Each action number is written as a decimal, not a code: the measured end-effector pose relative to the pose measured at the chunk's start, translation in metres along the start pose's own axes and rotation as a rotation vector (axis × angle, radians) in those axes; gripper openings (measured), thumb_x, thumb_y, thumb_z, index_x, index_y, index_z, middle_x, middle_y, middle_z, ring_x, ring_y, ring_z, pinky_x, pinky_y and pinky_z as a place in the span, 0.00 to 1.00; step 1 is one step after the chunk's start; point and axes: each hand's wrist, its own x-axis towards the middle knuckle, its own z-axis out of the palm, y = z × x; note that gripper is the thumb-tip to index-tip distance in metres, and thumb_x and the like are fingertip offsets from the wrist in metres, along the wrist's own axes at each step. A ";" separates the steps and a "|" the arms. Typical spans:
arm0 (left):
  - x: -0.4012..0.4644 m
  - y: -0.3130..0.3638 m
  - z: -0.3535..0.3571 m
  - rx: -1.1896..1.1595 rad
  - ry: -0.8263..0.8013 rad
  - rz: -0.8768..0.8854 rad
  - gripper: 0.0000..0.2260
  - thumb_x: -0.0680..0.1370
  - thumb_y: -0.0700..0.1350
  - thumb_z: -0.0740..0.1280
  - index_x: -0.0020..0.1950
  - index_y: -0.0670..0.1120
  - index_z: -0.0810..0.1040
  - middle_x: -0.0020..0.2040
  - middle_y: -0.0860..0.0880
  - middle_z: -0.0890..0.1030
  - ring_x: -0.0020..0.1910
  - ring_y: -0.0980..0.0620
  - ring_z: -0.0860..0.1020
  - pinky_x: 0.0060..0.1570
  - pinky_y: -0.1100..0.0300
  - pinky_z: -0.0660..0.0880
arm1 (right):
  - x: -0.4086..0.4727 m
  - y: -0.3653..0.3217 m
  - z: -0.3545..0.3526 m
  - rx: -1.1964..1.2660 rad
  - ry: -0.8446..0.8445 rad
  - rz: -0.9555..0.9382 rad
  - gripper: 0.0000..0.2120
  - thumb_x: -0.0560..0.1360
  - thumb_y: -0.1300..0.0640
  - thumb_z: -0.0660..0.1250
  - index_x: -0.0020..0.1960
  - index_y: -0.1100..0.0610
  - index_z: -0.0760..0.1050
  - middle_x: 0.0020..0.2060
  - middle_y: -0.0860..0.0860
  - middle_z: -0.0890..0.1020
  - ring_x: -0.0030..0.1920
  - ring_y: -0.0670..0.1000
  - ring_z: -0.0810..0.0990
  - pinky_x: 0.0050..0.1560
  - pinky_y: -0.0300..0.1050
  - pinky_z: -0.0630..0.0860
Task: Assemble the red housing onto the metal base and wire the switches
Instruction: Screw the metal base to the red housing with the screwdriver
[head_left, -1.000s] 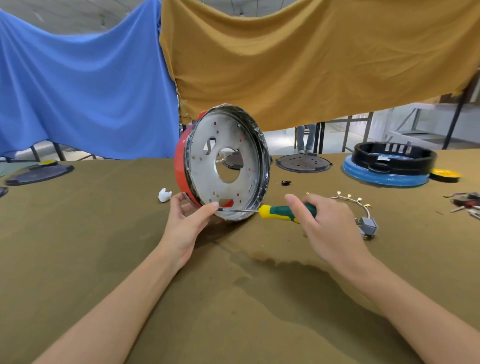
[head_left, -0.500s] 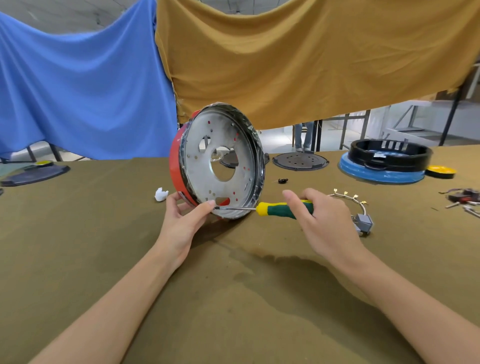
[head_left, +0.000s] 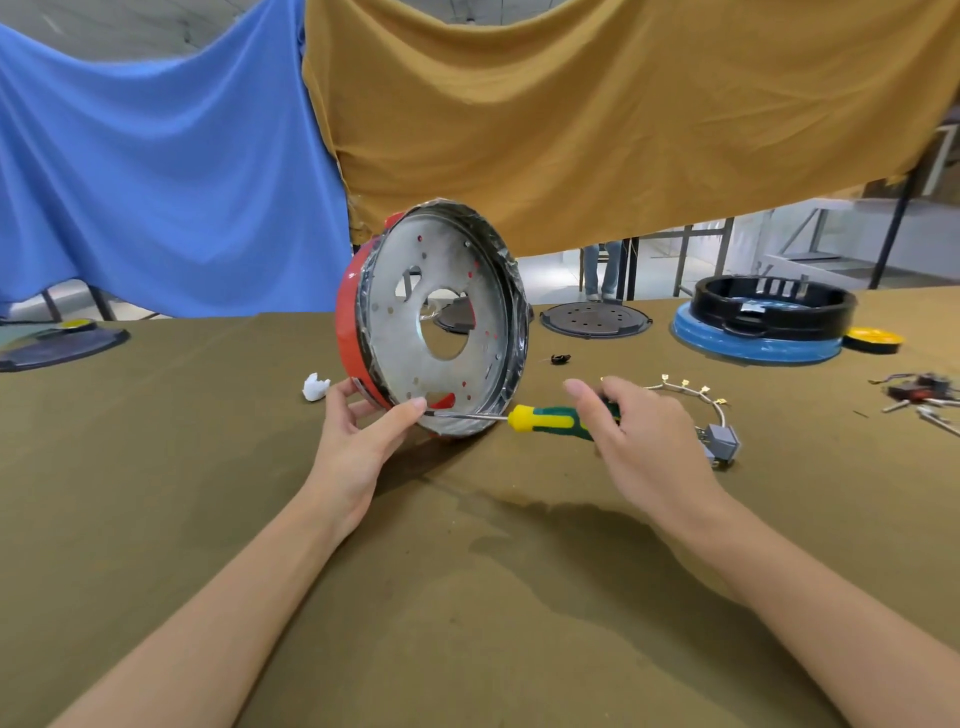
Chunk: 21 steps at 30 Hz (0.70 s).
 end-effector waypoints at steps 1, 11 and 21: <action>0.000 0.000 0.000 -0.014 0.011 -0.004 0.21 0.73 0.37 0.75 0.61 0.49 0.70 0.57 0.45 0.83 0.57 0.50 0.83 0.55 0.59 0.79 | 0.000 0.001 0.000 0.036 -0.028 -0.002 0.17 0.80 0.43 0.59 0.44 0.55 0.74 0.36 0.51 0.77 0.36 0.49 0.75 0.36 0.43 0.70; -0.001 0.001 0.003 -0.025 0.032 0.003 0.20 0.74 0.37 0.74 0.60 0.47 0.69 0.47 0.51 0.85 0.54 0.53 0.84 0.46 0.66 0.80 | 0.000 -0.002 0.002 0.081 0.071 0.008 0.11 0.79 0.47 0.65 0.44 0.53 0.72 0.30 0.47 0.73 0.30 0.45 0.69 0.31 0.36 0.62; -0.001 0.002 0.003 -0.047 0.049 0.000 0.21 0.74 0.36 0.74 0.62 0.44 0.69 0.49 0.48 0.86 0.53 0.51 0.85 0.46 0.65 0.81 | 0.002 -0.002 -0.001 0.202 -0.022 -0.054 0.11 0.75 0.57 0.71 0.53 0.51 0.71 0.46 0.49 0.75 0.42 0.44 0.73 0.39 0.31 0.68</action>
